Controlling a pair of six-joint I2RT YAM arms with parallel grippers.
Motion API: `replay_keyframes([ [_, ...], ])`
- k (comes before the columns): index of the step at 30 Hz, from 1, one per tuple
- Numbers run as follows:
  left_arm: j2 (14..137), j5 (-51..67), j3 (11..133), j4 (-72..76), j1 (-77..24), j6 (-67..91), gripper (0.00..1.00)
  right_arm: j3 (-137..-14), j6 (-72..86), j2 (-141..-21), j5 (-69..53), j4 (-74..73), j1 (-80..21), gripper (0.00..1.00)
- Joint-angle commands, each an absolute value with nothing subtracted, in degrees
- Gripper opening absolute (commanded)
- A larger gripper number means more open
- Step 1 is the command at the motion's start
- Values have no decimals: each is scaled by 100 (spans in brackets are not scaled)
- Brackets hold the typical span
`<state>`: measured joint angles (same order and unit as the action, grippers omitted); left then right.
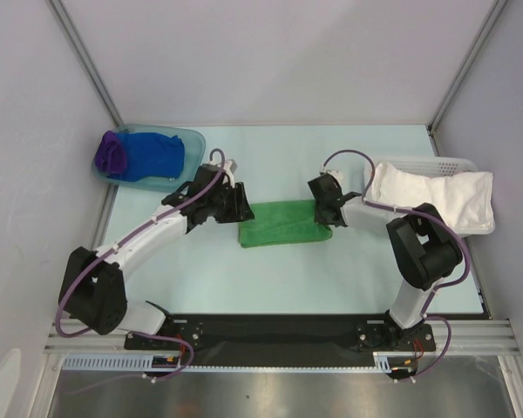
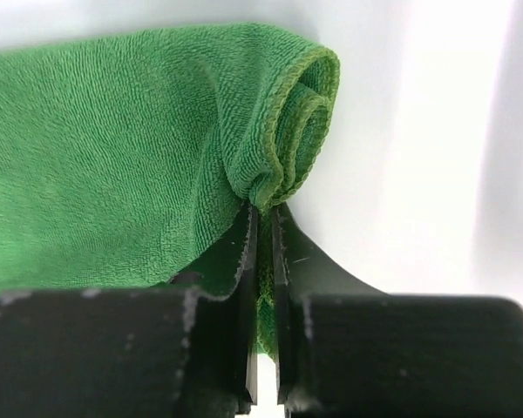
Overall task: Fold and stack the towels
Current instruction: Neatly place the folded towel into the bin
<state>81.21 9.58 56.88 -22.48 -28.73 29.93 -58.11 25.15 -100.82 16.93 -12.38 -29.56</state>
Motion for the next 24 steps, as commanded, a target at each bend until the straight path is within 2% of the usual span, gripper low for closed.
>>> replay_keyframes([
  [1, 7673, 1221, 6003, -2399, -2769, 2725, 52, -6169, 2364, -10047, 2828, -2318, -3155, 0],
  [16, 7216, 1494, 5818, -2487, -2637, 2382, 51, -7267, 1750, -9791, 5263, -3462, -3753, 0],
  [21, 7181, 1582, 5757, -2461, -2628, 2355, 51, -7611, 1214, -9651, 6071, -3648, -3744, 0],
  [24, 7189, 1679, 5695, -2408, -2628, 2355, 51, -7690, 836, -9353, 6126, -3612, -3464, 0],
])
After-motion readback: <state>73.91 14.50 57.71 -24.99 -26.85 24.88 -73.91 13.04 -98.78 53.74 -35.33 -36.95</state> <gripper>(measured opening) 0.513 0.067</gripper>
